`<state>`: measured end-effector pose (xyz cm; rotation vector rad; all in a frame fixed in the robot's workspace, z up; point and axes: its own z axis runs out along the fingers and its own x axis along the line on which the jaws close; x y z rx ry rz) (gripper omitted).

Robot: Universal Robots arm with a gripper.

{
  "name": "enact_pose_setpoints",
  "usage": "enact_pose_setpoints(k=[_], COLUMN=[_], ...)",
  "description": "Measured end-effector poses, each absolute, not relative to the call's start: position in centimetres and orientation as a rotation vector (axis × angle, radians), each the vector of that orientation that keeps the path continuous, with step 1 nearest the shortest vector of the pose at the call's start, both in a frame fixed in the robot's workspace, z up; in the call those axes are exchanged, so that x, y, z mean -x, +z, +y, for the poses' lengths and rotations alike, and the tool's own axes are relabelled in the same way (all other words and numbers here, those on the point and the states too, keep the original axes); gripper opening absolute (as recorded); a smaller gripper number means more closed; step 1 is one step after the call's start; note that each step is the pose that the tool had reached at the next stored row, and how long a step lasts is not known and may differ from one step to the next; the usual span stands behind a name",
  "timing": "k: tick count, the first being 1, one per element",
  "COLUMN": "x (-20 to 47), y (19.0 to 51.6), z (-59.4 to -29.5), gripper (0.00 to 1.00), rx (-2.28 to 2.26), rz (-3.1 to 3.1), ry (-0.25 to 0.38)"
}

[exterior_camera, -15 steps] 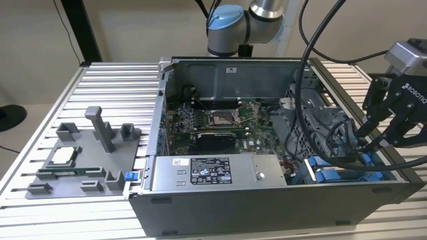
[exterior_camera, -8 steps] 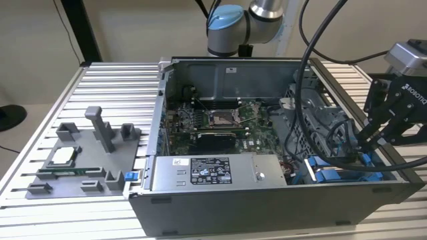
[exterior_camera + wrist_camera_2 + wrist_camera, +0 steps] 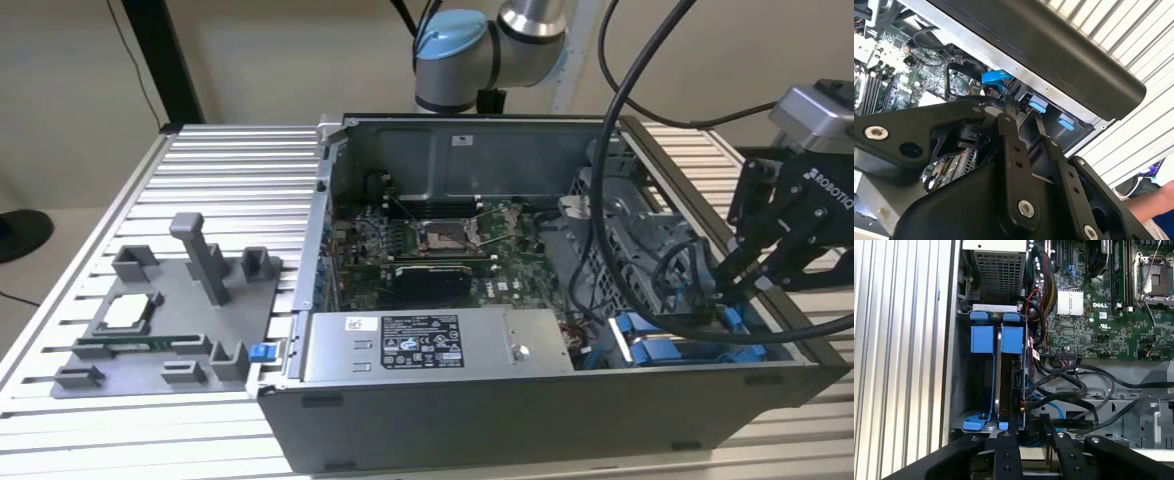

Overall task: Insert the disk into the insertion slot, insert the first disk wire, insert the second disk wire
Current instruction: 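Insert the second disk wire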

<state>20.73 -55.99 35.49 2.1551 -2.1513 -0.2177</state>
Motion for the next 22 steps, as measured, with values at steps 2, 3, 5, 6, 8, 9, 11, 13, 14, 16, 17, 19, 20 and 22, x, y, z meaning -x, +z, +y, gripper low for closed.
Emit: enact_pose_setpoints(k=[2,3,5,6,8,9,11,13,14,16,17,19,20,22], x=[-20.7,-20.7,-20.7,-20.7,-20.7,-20.7,-20.7,-20.7,-20.7,-20.7,-20.7,-20.7,-20.7,-20.6], y=[35.5,35.5,35.5,35.5,35.5,35.5,35.5,35.5,35.5,35.5,35.5,35.7,36.1,36.9], z=[-56.0,-56.0,-56.0,-56.0,-56.0,-56.0,-56.0,-56.0,-56.0,-56.0,-56.0,-56.0,-56.0,-56.0], gripper=[1.00,1.00,0.00,0.00,0.00,0.00,0.00,0.00,0.00,0.00,0.00,0.00,0.00,0.00], rx=[-2.155,-2.155,-2.155,-2.155,-2.155,-2.155,-2.155,-2.155,-2.155,-2.155,-2.155,-2.156,-2.156,-2.156], rz=[-2.151,-2.151,-2.151,-2.151,-2.151,-2.151,-2.151,-2.151,-2.151,-2.151,-2.151,-2.152,-2.152,-2.152], ry=[-0.218,-0.218,-0.218,-0.218,-0.218,-0.218,-0.218,-0.218,-0.218,-0.218,-0.218,-0.219,-0.219,-0.219])
